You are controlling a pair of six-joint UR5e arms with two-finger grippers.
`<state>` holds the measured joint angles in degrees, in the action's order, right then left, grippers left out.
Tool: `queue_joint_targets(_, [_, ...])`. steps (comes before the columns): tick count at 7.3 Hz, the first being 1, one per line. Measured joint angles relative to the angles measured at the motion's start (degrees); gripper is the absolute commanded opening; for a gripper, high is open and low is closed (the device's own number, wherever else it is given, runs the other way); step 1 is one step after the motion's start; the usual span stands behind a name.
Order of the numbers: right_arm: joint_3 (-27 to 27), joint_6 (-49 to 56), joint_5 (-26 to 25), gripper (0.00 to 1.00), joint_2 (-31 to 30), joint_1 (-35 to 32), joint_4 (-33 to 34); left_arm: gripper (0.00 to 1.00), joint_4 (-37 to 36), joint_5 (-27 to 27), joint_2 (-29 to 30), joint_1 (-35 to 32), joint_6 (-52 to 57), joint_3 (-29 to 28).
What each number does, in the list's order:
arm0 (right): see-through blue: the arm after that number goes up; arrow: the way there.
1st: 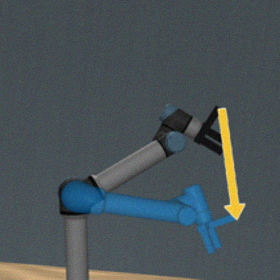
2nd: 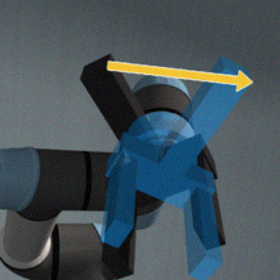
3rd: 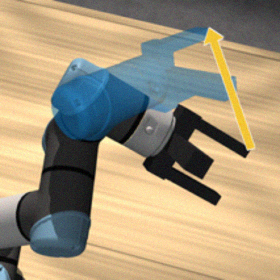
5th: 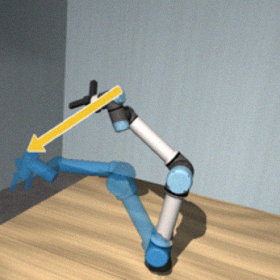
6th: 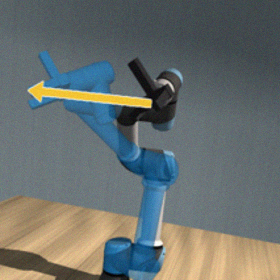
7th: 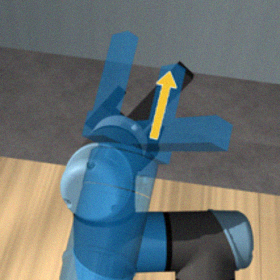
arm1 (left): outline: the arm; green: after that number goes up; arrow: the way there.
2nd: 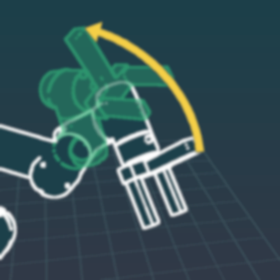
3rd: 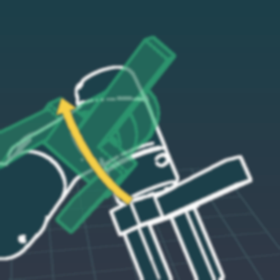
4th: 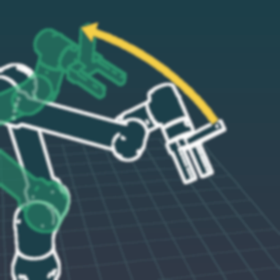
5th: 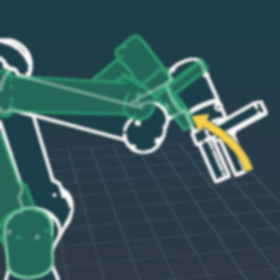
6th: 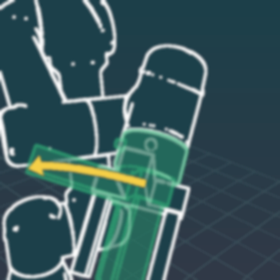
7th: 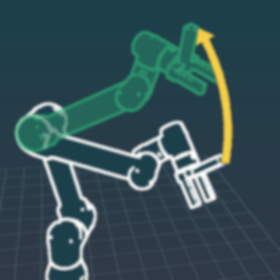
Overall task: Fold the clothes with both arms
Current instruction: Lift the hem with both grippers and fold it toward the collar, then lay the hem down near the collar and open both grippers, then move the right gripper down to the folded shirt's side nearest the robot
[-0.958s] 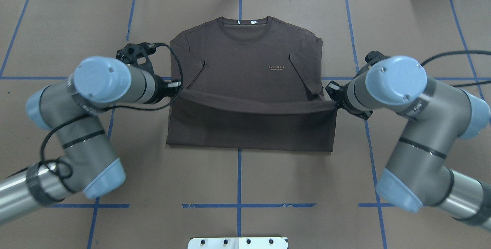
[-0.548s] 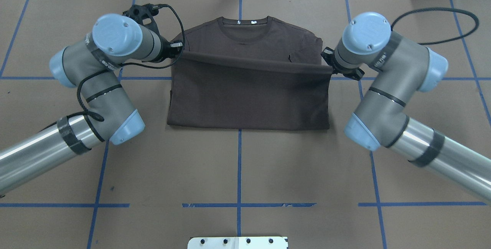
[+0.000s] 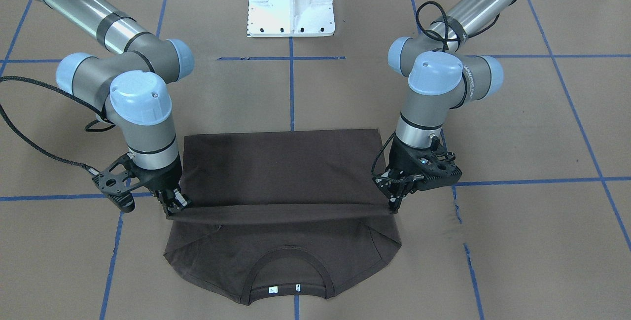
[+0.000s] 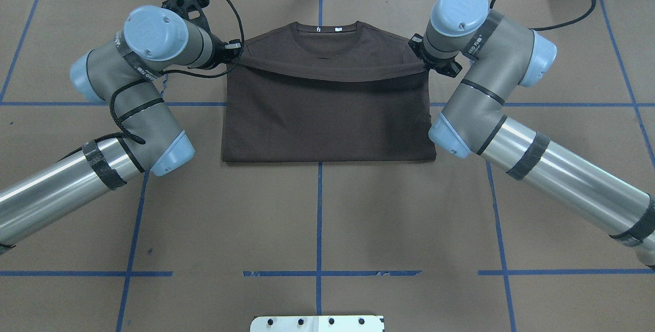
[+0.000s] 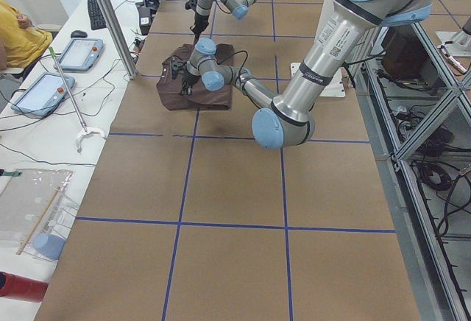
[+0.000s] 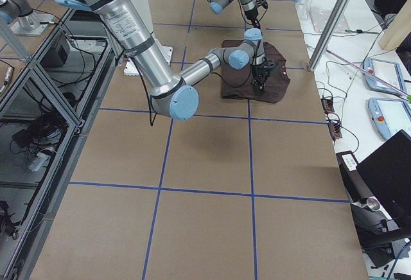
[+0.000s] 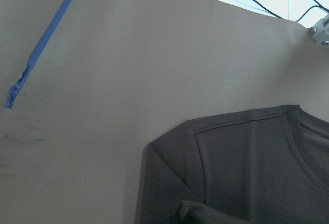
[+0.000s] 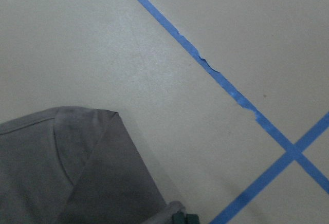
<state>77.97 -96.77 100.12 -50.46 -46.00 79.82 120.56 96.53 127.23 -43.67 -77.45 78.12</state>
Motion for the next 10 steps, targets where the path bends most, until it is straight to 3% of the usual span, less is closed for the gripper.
queue_joint_targets(6, [-10.8,0.4,0.2,0.00,6.2,-2.0,-3.9,0.00,3.5,0.0,0.7,-0.6,0.2,-3.1])
queue_joint_targets(7, [-11.5,0.6,0.2,0.16,6.4,-2.0,-3.9,0.02,5.0,0.0,1.0,-0.6,0.2,-4.4])
queue_joint_targets(8, [-11.7,0.8,0.1,0.48,6.0,-1.8,-4.0,0.15,6.4,0.0,1.5,-0.6,0.2,-5.9])
queue_joint_targets(10, [-11.8,1.5,-1.0,0.45,5.0,-0.8,-3.9,0.21,7.5,0.0,2.1,-0.7,0.2,-7.1])
